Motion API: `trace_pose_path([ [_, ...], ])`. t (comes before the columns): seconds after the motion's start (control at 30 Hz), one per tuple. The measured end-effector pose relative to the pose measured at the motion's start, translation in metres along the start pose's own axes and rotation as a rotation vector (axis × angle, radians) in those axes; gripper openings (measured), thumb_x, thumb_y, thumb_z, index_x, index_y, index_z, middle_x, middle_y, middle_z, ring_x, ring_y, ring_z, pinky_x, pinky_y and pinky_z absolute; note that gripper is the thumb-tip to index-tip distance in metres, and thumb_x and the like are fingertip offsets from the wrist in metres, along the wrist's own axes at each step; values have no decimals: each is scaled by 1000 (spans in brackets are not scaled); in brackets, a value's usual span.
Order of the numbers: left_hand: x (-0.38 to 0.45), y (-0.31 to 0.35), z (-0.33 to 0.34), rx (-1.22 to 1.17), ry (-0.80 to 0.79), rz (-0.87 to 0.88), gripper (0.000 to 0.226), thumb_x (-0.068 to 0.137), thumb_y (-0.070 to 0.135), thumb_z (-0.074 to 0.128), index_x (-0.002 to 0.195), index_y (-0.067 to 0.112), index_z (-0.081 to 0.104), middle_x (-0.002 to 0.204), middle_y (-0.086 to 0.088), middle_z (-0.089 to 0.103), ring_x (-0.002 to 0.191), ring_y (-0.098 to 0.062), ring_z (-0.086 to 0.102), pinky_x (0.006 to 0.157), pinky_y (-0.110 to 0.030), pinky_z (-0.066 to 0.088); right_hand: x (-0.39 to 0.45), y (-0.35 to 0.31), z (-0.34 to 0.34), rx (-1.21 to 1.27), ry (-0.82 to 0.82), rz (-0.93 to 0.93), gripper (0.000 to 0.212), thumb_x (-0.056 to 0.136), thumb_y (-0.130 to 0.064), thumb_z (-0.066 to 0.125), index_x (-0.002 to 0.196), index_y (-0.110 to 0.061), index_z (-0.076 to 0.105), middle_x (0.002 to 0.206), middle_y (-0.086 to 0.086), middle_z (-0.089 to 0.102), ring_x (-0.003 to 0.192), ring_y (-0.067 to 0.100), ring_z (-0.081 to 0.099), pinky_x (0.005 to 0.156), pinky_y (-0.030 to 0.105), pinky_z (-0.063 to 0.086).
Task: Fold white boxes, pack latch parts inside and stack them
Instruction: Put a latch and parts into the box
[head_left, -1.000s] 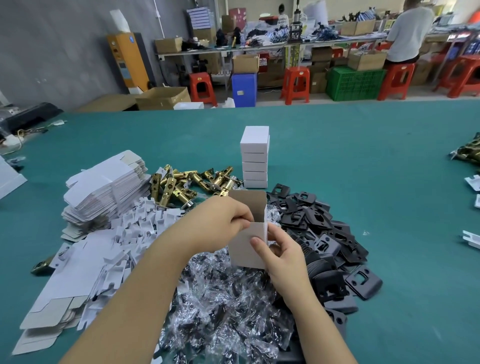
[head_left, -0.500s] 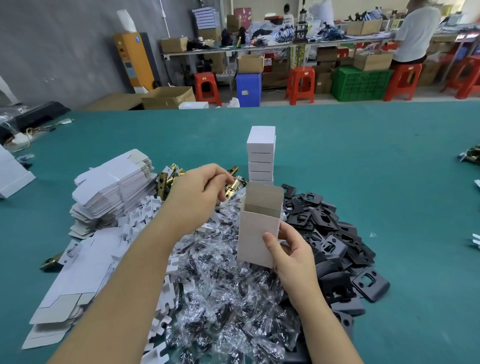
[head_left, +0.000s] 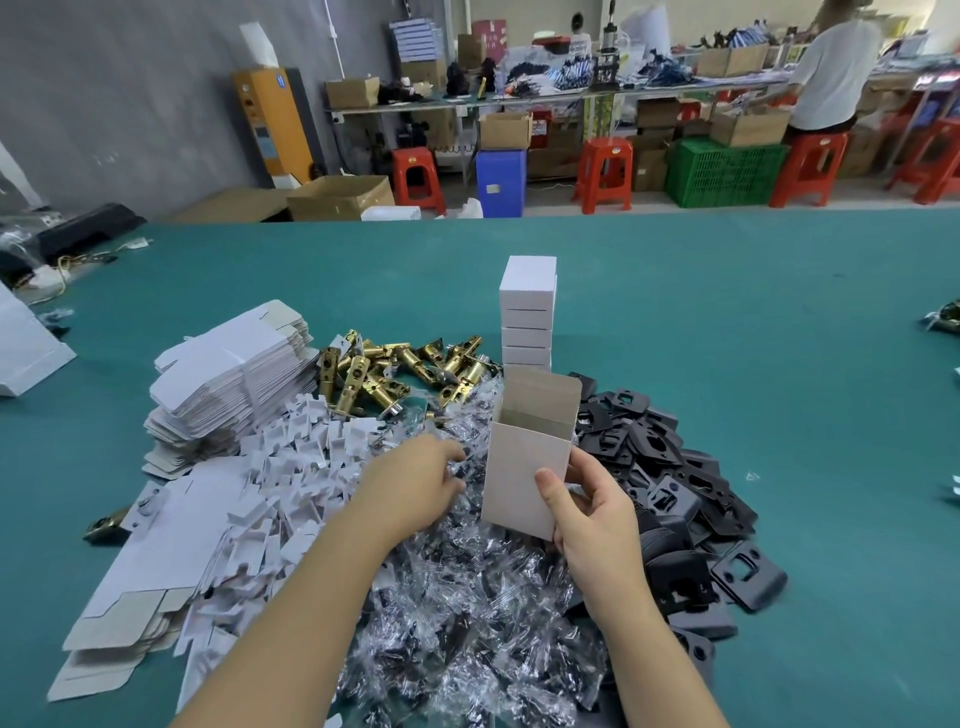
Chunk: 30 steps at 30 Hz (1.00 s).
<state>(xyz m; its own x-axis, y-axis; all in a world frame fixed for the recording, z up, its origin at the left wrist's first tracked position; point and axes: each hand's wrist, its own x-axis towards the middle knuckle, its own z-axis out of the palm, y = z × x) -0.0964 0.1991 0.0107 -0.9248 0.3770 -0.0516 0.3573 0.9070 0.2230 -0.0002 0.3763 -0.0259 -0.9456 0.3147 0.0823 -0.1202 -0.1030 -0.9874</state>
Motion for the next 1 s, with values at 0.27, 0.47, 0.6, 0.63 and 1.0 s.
trace_pose_path([
  [0.27,1,8,2,99,24,-76,21,101,33,57,112,23,72,89,8,64,73,-12,65,63,-30,55,-2,-4,1,-8,-16,-13,23,82,-48,70,100,-63,68,99,-13,74,67,-1,63,56,15,49],
  [0.47,2,7,0,33,109,-168,21,94,24,57,79,25,71,72,10,67,61,-10,63,51,-23,47,-2,-2,0,-28,-24,-22,24,84,-50,70,103,-64,67,99,-12,74,64,-2,61,54,14,47],
  [0.6,2,4,-4,-1,150,-187,21,94,23,59,75,26,67,76,10,63,63,-11,62,53,-26,48,-2,-2,0,-40,-28,-29,23,85,-50,70,102,-64,67,100,-15,74,67,-2,62,54,14,47],
  [0.63,2,3,-6,-19,157,-187,21,95,23,58,77,27,68,75,10,65,62,-11,62,52,-26,49,-2,-2,0,-43,-28,-31,22,86,-50,71,102,-64,67,101,-16,74,69,-1,63,55,14,47],
  [1.0,-13,7,-63,-789,455,-170,25,97,16,67,81,36,71,71,7,71,67,-11,60,62,-30,51,-1,-2,0,-40,-43,-18,24,84,-50,70,102,-65,66,101,-16,74,69,-2,63,54,14,46],
])
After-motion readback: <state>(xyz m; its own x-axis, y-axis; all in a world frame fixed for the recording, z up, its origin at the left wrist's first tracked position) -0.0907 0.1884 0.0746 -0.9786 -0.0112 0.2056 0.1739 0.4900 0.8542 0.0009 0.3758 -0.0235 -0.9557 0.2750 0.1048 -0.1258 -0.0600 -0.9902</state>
